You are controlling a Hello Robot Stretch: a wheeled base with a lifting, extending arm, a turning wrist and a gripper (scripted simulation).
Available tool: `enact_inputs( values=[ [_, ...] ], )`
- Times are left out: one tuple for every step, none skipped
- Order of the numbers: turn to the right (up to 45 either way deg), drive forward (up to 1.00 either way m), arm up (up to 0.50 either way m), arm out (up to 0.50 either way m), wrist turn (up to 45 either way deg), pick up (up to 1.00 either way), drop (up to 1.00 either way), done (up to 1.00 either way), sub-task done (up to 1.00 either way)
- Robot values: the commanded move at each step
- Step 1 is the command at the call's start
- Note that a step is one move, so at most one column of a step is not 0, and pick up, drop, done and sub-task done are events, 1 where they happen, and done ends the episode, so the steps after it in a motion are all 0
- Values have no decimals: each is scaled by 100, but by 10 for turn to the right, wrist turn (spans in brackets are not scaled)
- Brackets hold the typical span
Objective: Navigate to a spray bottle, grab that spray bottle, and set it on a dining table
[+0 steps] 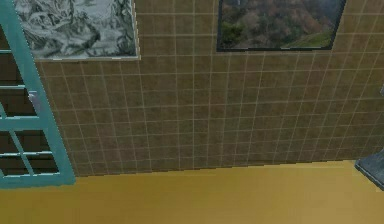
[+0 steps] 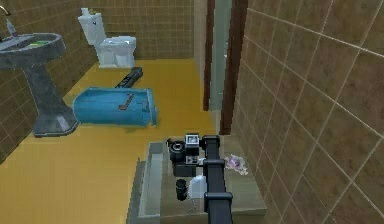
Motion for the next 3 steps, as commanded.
enact_inputs(
  values=[
    [0, 0, 0, 0, 30, 0, 0, 0, 0],
    [0, 0, -30, 0, 0, 0, 0, 0, 0],
    [0, 0, 0, 0, 0, 100, 0, 0, 0]
  ],
)
